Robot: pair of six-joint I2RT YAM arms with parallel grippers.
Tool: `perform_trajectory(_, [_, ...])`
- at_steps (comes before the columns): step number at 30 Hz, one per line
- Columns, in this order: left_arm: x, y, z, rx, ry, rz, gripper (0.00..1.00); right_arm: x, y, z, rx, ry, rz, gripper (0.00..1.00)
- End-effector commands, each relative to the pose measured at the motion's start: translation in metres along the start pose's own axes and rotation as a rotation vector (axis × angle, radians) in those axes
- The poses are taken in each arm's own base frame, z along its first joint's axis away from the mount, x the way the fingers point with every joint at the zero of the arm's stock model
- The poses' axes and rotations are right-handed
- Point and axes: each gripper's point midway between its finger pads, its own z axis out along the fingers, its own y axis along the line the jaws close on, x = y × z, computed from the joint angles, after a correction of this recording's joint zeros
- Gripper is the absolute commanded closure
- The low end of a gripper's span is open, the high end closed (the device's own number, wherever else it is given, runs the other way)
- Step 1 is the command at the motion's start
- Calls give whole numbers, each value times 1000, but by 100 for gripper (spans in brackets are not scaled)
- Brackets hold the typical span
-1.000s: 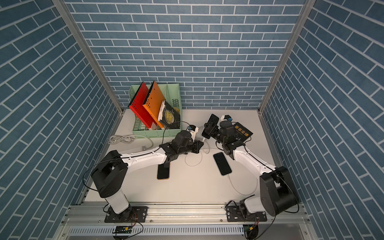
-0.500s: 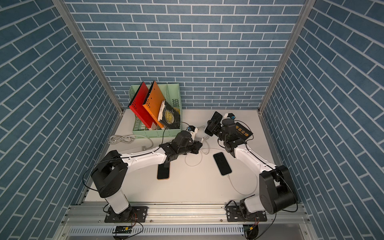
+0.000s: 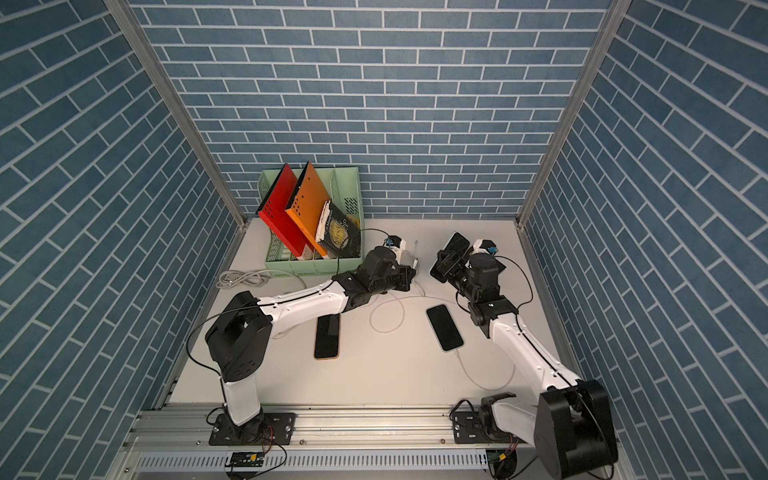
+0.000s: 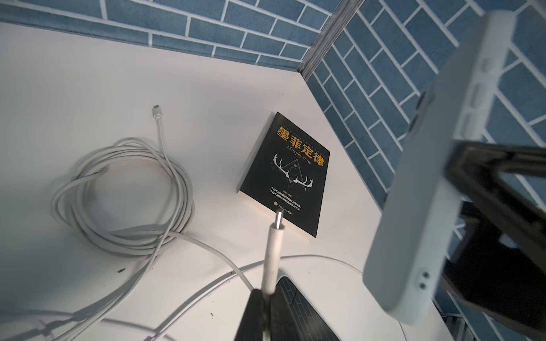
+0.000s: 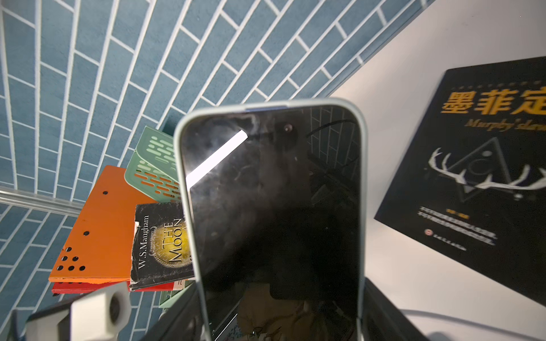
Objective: Unplug the charging cable from the phone
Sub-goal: Remove the charging cable from the phone.
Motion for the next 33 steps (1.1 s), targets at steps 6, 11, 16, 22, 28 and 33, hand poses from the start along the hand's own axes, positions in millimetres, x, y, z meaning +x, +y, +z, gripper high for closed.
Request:
perform_trajectory(6, [-1,5,50,-35,38,-4,100,-8,-35,-44,49,-70,-36,70])
perform_trajectory(11, [4,7,77,-41,64,-32,100,-2,-51,-55,73,-76,-23,70])
perform_trajectory(16, [8,11,94,-47,65,-51,98,4,-61,-62,90,-76,-16,70])
perform_trajectory(22, [13,3,112,-3,91,-71,67,4,-66,-65,101,-83,-11,70])
perform_trajectory(28, [2,-10,110,35,75,-64,35,-1,-68,-71,110,-107,-9,70])
perform_trajectory(33, [-9,-15,101,42,53,-43,23,-12,-67,-78,125,-146,-16,70])
